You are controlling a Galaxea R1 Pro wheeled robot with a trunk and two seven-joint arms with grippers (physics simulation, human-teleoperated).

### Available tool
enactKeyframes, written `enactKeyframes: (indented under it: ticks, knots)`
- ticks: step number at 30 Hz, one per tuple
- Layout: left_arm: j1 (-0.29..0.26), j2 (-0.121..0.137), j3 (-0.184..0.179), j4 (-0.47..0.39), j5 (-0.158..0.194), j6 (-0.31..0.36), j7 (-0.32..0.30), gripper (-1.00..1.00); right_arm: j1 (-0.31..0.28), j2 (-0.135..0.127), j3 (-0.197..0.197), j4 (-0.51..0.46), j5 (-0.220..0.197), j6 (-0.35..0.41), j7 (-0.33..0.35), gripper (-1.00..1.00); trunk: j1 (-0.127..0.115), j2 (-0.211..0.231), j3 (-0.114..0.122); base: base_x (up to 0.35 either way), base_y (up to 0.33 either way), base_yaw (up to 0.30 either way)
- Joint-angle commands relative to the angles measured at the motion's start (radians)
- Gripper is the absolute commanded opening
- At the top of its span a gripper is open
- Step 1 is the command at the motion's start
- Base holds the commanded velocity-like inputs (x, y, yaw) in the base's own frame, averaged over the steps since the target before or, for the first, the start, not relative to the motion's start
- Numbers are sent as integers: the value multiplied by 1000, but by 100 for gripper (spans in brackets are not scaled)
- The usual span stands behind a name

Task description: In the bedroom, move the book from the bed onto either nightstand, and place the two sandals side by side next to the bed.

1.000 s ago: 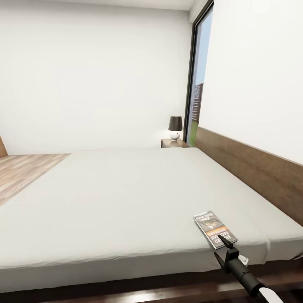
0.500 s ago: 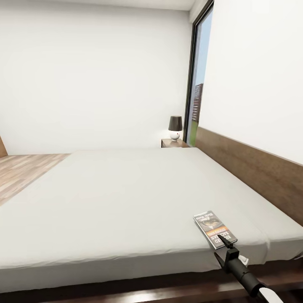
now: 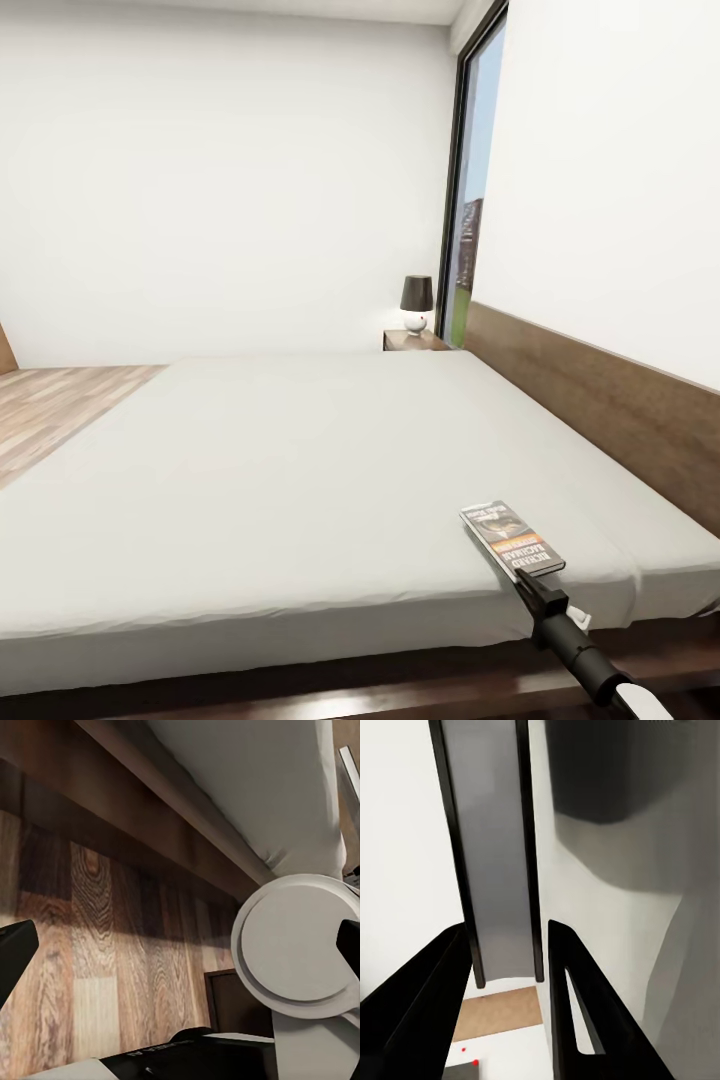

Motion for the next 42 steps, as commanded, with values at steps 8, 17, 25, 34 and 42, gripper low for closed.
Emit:
enactKeyframes:
  ticks: [8,17,25,34,42]
  knots:
    - [0,0,-9,0,8,-9,-2,100,-1,-1,-2,2,-7,8,-1,-100,0,0,-1,0,0,0]
    - [0,0,-8,0,8,-9,-2,100,-1,0,-2,1,-7,8,1,-100,0,0,-1,0,0,0]
    - [0,0,-8,0,8,-9,-2,100,-1,0,-2,1,-7,9,4,-100,0,0,-1,0,0,0]
    - [0,0,-8,0,8,-9,-1,100,-1,1,-2,1,-7,9,8,-100,0,0,-1,0,0,0]
    - [0,0,-8,0,6,-9,0,100,-1,0,-2,0,-7,10,8,-100,-19,35,15,0,0,0]
